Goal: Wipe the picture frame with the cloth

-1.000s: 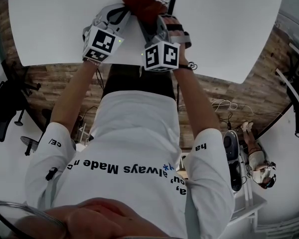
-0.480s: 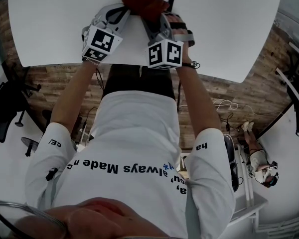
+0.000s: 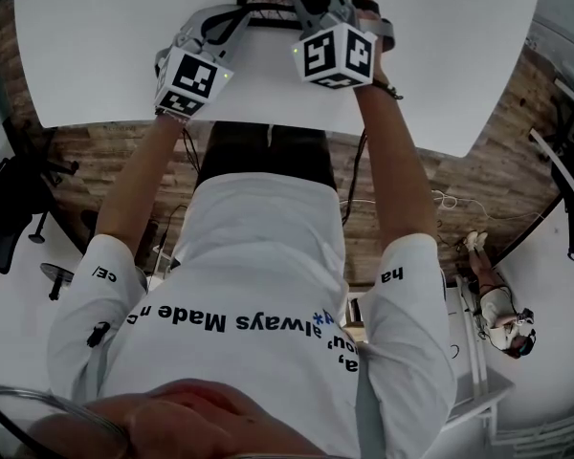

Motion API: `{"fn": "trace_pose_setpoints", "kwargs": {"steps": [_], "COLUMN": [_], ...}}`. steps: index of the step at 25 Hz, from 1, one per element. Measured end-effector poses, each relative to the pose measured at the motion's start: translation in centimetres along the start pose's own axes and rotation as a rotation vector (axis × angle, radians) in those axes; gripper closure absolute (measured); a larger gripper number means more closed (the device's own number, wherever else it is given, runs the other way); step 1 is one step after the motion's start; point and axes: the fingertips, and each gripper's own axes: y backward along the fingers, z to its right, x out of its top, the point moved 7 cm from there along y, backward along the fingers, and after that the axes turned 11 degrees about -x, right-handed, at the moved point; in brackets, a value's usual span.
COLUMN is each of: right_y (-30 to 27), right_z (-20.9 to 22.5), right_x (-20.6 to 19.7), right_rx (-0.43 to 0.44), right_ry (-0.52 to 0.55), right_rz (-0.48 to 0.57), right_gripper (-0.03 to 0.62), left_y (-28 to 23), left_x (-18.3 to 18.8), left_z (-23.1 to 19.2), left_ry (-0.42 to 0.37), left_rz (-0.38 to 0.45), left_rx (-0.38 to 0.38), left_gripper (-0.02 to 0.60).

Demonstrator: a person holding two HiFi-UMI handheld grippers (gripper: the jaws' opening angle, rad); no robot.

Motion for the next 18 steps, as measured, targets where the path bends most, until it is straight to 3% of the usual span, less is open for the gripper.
{"fn": "trace_pose_setpoints", "kwargs": {"steps": [18], "right_y": [3.6], "right_z": [-4.9], "right_x": [-0.6], "right_rx": [0.086], "right_ry": [-0.032], "right_rz": [-0.021], "right_gripper": [0.563], "left_y": [-0.4], "left_x": [-0.1], "left_z": [0.3], "left_ry": [0.001], "left_rz": [0.007], "left_rx": [0.021], "left_gripper": [0.578]}}
